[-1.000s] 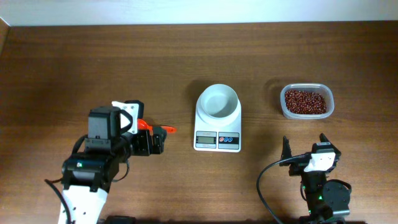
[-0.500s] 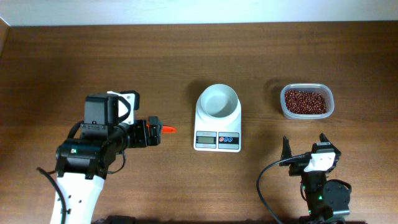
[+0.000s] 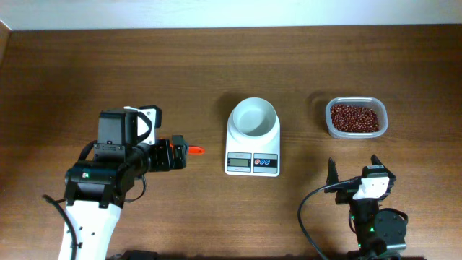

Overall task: Scoop and weigh 50g on scale
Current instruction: 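Lower the left gripper over the red scoop's bowl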

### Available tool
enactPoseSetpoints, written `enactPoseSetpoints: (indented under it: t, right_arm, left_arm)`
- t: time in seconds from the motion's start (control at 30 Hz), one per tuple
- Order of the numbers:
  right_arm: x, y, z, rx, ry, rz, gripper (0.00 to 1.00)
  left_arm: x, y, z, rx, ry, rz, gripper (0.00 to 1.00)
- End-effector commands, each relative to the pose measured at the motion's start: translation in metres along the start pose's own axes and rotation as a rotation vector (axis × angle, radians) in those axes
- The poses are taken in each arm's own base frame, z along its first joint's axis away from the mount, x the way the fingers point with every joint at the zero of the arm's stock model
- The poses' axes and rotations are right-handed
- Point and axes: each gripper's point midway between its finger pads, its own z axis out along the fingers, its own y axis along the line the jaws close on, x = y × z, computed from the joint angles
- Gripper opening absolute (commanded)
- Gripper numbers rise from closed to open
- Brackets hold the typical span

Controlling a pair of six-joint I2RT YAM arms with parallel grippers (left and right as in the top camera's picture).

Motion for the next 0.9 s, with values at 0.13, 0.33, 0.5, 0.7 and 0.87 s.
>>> enactPoseSetpoints:
  t: [0.13, 0.33, 0.5, 0.7, 0.87]
  right_arm:
    - [0.003, -0.001, 0.001, 0.005, -0.001, 0.005, 0.99]
    - [0.003, -0.001, 0.001, 0.005, -0.001, 0.005, 0.99]
    - [0.003, -0.001, 0.001, 0.005, -0.001, 0.005, 0.99]
    - [0.003, -0.001, 0.001, 0.005, -0.001, 0.005, 0.99]
    - [0.003, -0.001, 0.001, 0.005, -0.001, 0.005, 0.99]
  left_arm:
    - [-0.007, -0.001, -0.004, -0.004, -0.022, -0.009, 0.99]
    - [-0.007, -0.001, -0.004, -0.005, -0.022, -0.01, 0.99]
    - [-0.007, -0.001, -0.004, -0.004, -0.021, -0.01, 0.99]
    - [-0.002, 0.001, -0.001, -0.009, -0.003, -0.013, 0.99]
    - [0.013, 0.022, 0.001, -0.132, 0.049, -0.177, 0.99]
